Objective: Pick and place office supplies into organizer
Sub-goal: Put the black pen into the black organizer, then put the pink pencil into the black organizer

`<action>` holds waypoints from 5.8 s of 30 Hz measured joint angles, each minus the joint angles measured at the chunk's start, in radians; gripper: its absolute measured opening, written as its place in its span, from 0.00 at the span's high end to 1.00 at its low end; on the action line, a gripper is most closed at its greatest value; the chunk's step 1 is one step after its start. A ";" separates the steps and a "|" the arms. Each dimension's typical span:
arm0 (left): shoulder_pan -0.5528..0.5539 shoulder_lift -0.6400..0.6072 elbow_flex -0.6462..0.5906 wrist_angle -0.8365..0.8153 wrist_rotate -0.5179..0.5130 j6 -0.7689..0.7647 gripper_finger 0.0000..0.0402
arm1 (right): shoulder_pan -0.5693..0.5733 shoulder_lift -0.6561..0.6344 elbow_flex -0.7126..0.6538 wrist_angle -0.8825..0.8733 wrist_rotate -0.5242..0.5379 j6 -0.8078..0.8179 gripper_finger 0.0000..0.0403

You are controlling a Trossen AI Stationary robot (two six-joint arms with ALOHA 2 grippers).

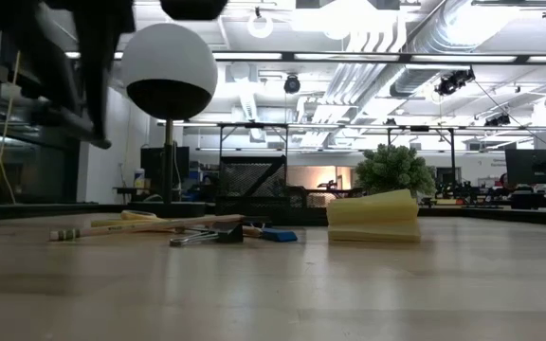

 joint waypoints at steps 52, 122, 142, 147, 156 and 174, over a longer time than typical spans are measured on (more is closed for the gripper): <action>0.814 -0.329 -0.004 0.524 0.294 -0.186 0.99 | 0.033 0.000 0.000 0.008 0.168 0.037 0.97; 0.894 -0.477 -0.837 1.256 0.210 -0.475 0.89 | 0.018 0.000 0.000 0.027 0.173 0.041 0.97; 0.883 -0.603 -0.840 1.254 0.261 -0.469 0.79 | 0.004 0.000 0.000 0.027 0.173 0.032 0.97; 0.855 -0.712 -0.840 1.172 0.262 -0.468 0.82 | -0.011 0.000 0.000 0.025 0.173 0.013 0.97; 0.648 -0.898 -0.838 0.922 0.146 -0.532 0.89 | -0.054 0.000 0.000 0.001 0.178 -0.040 0.97; 0.187 -0.953 -1.047 0.882 -0.225 -0.839 0.97 | -0.188 -0.009 -0.059 0.000 0.236 -0.236 0.97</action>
